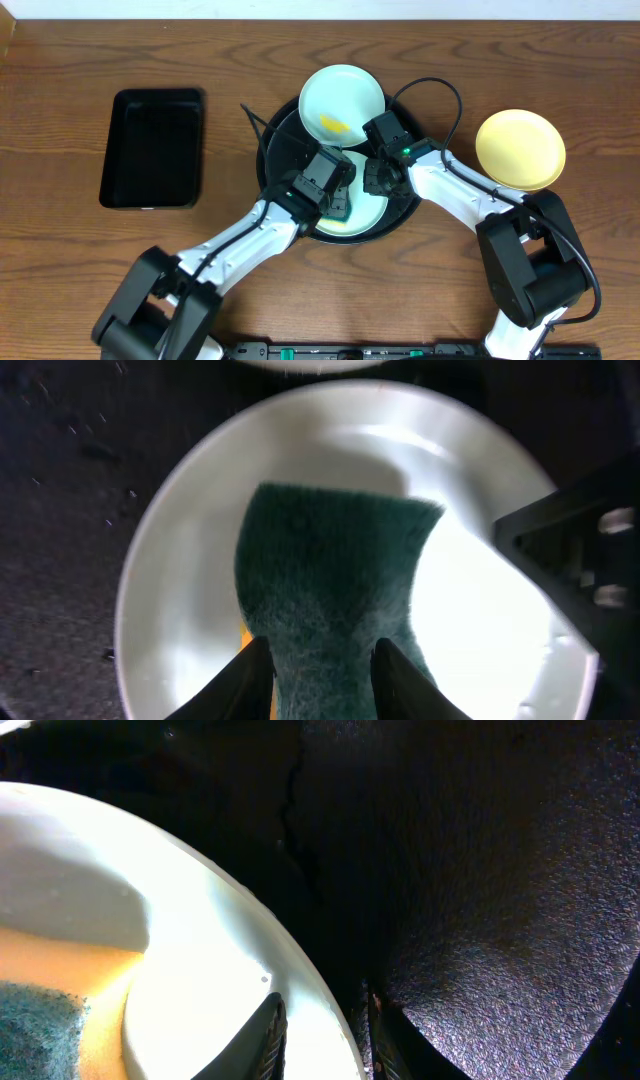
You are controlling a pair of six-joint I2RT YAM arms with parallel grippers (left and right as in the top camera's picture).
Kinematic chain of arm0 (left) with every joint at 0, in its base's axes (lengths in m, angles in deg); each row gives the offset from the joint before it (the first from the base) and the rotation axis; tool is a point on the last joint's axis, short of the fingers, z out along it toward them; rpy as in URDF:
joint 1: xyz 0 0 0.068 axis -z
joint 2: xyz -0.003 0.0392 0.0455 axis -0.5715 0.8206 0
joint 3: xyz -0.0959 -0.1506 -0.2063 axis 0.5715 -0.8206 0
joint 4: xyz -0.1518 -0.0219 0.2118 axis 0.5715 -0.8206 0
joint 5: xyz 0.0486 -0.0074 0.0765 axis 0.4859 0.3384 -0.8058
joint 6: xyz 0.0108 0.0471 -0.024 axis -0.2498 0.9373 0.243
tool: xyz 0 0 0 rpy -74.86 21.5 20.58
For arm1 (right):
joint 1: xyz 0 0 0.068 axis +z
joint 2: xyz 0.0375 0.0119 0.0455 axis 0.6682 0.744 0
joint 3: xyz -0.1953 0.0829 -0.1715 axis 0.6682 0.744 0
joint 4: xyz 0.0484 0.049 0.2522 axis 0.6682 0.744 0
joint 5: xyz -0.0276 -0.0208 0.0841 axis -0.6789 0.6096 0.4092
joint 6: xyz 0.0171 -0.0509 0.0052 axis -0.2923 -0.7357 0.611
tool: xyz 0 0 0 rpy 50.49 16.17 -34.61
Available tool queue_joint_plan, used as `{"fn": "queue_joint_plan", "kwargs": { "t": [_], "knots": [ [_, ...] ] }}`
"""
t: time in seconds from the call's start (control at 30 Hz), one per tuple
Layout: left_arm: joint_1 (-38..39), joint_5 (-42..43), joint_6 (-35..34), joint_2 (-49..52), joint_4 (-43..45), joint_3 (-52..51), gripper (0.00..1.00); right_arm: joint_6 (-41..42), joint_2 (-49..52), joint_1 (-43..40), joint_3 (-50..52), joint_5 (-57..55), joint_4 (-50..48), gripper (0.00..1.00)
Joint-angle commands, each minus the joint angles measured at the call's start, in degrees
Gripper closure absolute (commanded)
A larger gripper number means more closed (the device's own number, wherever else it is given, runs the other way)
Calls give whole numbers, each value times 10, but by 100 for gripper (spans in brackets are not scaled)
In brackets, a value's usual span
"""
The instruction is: Clean dirty plates on tray and stack at the side
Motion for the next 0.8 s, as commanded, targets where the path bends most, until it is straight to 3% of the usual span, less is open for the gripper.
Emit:
{"fn": "queue_joint_plan", "kwargs": {
  "t": [0.0,0.77],
  "knots": [
    [2,-1,10,20,-3,0,66,6,5,-5,4,2,2,75],
    [25,-27,3,60,-3,0,65,6,5,-5,4,2,0,74]
  ]
}}
